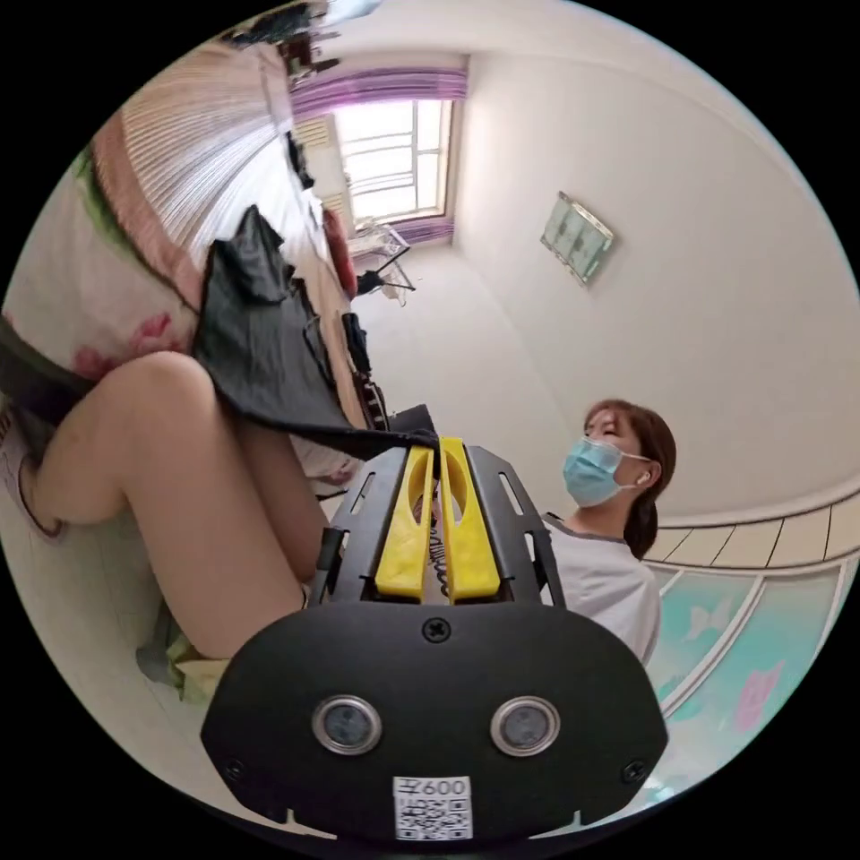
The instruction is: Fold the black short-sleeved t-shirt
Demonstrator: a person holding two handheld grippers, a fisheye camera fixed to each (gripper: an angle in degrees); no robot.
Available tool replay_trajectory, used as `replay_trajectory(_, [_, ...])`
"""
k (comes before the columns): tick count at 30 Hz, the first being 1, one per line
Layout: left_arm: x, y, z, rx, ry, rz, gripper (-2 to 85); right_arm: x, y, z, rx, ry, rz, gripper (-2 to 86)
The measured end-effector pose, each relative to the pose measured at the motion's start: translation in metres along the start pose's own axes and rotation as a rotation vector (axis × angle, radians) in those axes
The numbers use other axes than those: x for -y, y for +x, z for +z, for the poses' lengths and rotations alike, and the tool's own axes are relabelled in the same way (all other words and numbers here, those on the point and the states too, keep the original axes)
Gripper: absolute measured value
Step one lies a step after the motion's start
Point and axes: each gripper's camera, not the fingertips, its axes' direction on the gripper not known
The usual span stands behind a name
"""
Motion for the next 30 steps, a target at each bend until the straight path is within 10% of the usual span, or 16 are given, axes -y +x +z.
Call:
replay_trajectory(6, [0.090,0.019,0.021,-0.069,0.064,0.162,1.2,0.112,-0.012,0.078,-0.034,-0.139,-0.090,-0.8])
replay_trajectory(10, [0.194,-0.033,0.056,0.074,0.082,0.147,1.0,0.200,0.027,0.130,-0.405,-0.050,-0.123,-0.8])
replay_trajectory(16, [0.290,-0.114,0.104,-0.067,0.199,0.064,1.0,0.273,0.108,0.177,-0.201,0.102,-0.002,-0.8])
replay_trajectory(30, [0.416,-0.146,0.142,0.057,0.180,-0.068,1.1,0.407,0.103,0.332,-0.451,0.060,0.013,-0.8])
